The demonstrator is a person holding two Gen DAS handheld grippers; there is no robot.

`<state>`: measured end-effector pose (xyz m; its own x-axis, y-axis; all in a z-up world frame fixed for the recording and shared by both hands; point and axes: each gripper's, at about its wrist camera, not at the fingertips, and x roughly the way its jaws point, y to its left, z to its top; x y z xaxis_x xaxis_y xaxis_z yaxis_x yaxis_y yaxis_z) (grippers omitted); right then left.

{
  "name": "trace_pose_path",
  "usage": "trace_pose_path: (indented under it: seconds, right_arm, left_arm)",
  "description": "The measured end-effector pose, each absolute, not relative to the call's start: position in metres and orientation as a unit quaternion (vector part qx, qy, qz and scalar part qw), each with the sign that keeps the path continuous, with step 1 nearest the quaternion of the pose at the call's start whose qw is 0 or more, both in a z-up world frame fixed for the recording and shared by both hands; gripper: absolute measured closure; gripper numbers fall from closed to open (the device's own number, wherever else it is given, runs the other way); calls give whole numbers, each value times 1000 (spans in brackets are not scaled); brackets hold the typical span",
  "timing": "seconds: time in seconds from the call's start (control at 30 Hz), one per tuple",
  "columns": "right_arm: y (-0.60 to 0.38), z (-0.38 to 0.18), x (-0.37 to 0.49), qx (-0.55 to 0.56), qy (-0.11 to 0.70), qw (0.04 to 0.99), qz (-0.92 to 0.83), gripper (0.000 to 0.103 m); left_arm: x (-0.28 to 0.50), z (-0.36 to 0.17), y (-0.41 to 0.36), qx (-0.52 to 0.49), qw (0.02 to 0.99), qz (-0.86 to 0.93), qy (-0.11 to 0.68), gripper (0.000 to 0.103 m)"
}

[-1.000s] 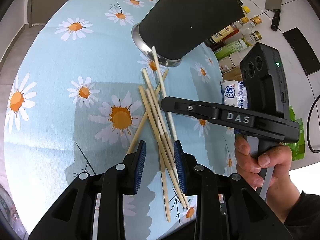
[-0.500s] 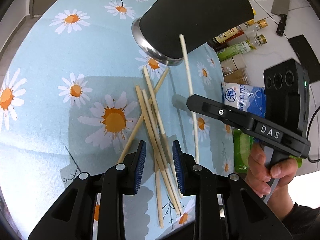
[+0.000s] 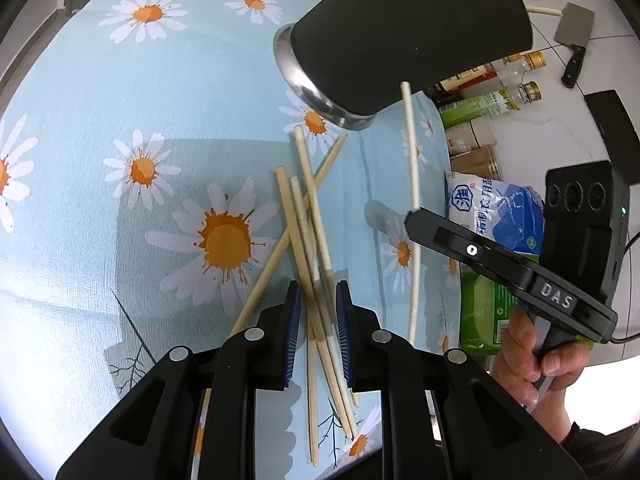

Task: Organize utensils
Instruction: 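Close the right tool on chopsticks while the left tool closes on chopsticks, then lift the held chopsticks with both tools over the black holder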

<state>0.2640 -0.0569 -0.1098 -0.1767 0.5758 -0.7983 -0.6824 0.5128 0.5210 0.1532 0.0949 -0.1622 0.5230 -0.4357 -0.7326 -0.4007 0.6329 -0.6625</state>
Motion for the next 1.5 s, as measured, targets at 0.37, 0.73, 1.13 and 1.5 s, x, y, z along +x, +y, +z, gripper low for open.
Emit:
trace_pose_path:
  seconds: [0.37, 0.73, 1.13, 1.5]
  right_arm:
    - [-61, -109, 260, -49, 588, 642, 490, 97]
    - [-62, -106, 258, -52, 583, 641, 497, 97]
    - [-71, -95, 254, -38, 562, 648, 513, 97]
    - [-80, -67, 248, -3, 509, 657, 556, 97]
  left_arm:
    - [154, -166, 96, -438, 756, -17, 487, 98]
    - [152, -159, 97, -434, 764, -17, 477, 100]
    - [151, -127, 109, -420, 789, -16, 448, 100]
    - [152, -81, 114, -379, 831, -22, 407, 100]
